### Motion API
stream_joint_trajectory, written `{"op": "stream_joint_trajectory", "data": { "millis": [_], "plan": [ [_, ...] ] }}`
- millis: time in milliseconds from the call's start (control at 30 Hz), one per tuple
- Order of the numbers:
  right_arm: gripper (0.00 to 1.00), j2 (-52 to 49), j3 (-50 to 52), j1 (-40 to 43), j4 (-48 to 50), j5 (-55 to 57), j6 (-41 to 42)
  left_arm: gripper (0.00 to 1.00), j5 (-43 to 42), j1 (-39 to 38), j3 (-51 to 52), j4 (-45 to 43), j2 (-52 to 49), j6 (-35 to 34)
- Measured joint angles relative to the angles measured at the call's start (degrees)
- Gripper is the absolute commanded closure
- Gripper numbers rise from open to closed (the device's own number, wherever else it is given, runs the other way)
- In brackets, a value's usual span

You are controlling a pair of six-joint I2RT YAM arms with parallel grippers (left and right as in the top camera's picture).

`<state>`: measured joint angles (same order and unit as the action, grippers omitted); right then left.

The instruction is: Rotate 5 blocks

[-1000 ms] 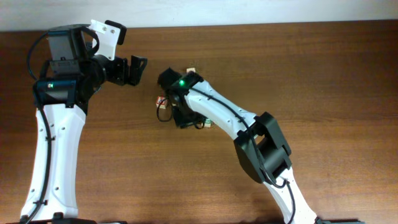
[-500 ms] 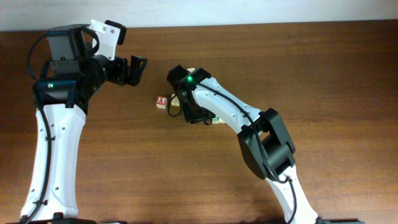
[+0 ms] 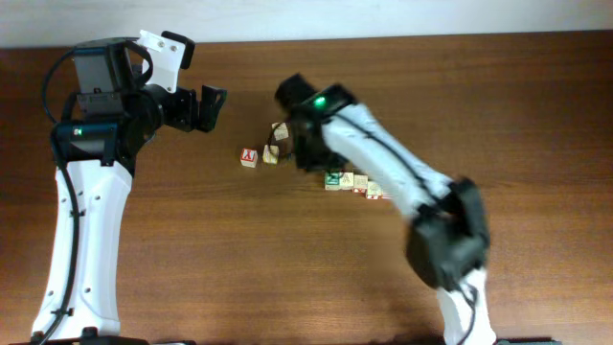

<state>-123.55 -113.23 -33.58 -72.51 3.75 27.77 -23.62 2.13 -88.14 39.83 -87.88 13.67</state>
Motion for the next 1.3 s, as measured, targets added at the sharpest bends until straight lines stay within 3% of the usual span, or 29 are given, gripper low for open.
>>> {"op": "stream_joint_trajectory", "data": {
  "millis": [133,233,433,733,967,1300],
  "plan": [
    [0.69,12.7,-1.2,3.8,-9.4,1.8,0.1,0.01,0.0,0.0,0.0,0.0,0.0,0.0],
    [0.72,14.0,0.5,7.4,-10.5,1.8,0.1,0.01,0.0,0.0,0.0,0.0,0.0,0.0],
    [0.72,11.0,18.5,8.3,-5.0,-0.6,4.7,0.01,0.0,0.0,0.0,0.0,0.0,0.0],
    [0.72,11.0,32.3,8.4,8.6,-2.8,9.1,0.01,0.0,0.0,0.0,0.1,0.0,0.0],
    [0.79,11.0,35.1,11.7,13.5,-2.5,9.7,0.01,0.0,0.0,0.0,0.0,0.0,0.0],
    [0.79,10.3,35.8,11.8,15.8,-0.1,8.9,0.01,0.0,0.0,0.0,0.0,0.0,0.0]
  ]
}}
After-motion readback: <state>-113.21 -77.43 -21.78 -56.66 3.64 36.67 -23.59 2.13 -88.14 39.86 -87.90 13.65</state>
